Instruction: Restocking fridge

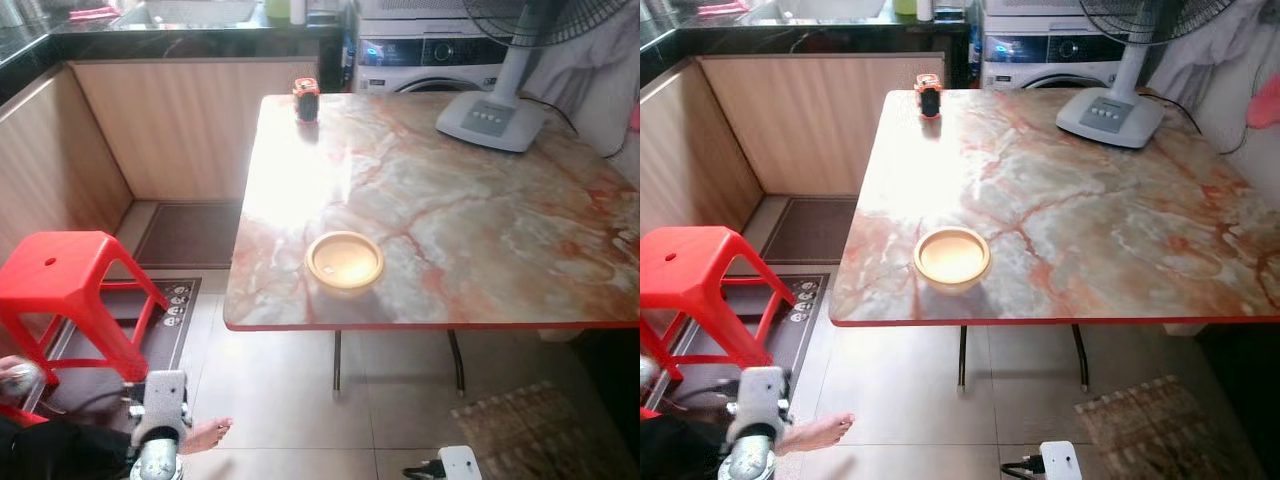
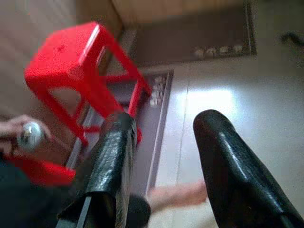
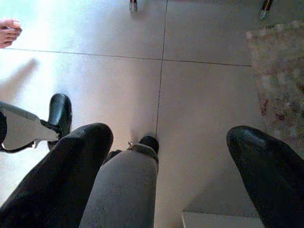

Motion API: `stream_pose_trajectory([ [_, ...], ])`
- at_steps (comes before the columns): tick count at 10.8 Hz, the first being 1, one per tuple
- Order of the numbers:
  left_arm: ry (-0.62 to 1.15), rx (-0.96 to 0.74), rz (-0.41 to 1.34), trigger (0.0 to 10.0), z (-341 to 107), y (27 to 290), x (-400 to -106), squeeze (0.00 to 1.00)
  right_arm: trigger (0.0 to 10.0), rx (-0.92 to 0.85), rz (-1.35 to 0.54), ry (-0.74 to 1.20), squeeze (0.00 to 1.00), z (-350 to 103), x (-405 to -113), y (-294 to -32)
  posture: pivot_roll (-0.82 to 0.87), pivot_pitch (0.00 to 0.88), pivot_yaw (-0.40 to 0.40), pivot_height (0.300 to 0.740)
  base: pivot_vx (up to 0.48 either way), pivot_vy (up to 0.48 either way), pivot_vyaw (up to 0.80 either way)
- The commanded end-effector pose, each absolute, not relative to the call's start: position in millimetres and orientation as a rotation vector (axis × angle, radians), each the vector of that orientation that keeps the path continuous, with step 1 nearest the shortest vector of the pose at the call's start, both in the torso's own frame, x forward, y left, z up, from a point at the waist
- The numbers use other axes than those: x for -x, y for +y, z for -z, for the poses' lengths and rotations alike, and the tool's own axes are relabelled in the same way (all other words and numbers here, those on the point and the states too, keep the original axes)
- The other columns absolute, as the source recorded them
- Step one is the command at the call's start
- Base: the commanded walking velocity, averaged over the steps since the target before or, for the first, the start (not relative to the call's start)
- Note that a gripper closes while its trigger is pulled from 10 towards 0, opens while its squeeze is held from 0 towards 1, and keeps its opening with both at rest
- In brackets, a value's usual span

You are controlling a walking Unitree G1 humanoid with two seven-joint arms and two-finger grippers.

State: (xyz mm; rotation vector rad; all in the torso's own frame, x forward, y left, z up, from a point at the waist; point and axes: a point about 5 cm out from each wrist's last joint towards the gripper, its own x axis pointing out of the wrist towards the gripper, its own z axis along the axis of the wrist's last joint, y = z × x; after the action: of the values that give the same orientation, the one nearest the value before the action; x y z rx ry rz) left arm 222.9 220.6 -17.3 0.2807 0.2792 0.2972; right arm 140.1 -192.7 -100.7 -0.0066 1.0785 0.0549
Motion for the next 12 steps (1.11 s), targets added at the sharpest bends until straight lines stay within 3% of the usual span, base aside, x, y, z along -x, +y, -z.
stream_pose_trajectory([
  [1,0.243,-0.291,-0.290,10.0,14.9,218.7,-217.9,0.00,10.0,0.015,-0.067,1.081,0.00,100.9,-140.1,-191.1,0.02,0.019,0.012,0.740,0.000,0.000,0.00],
  [4,0.047,-0.409,-0.233,10.0,-11.1,206.1,-210.1,0.00,10.0,0.022,-0.073,1.084,0.00,101.1,-139.1,-191.6,0.02,0.009,0.011,0.740,0.000,0.000,0.00],
  [5,-0.070,-0.445,-0.264,10.0,-35.8,204.9,-217.7,0.00,10.0,0.028,-0.078,1.087,0.00,101.3,-138.6,-191.8,0.03,0.000,0.010,0.740,0.000,0.000,0.00],
  [8,-0.295,-0.543,-0.126,10.0,-81.9,177.0,-240.6,0.00,10.0,0.021,-0.076,1.081,0.00,101.2,-139.1,-190.6,0.02,0.000,0.016,0.740,0.000,0.000,0.00],
  [9,-0.349,-0.544,-0.102,10.0,-96.7,168.8,-246.1,0.00,10.0,0.020,-0.072,1.080,0.00,101.2,-139.2,-190.6,0.02,0.003,0.013,0.740,0.000,0.000,0.00],
  [12,-0.384,-0.304,-0.096,10.0,-134.5,155.5,-275.1,0.00,10.0,0.006,-0.036,1.078,0.00,101.1,-139.5,-192.2,0.03,0.015,0.009,0.740,0.000,0.000,0.00],
])
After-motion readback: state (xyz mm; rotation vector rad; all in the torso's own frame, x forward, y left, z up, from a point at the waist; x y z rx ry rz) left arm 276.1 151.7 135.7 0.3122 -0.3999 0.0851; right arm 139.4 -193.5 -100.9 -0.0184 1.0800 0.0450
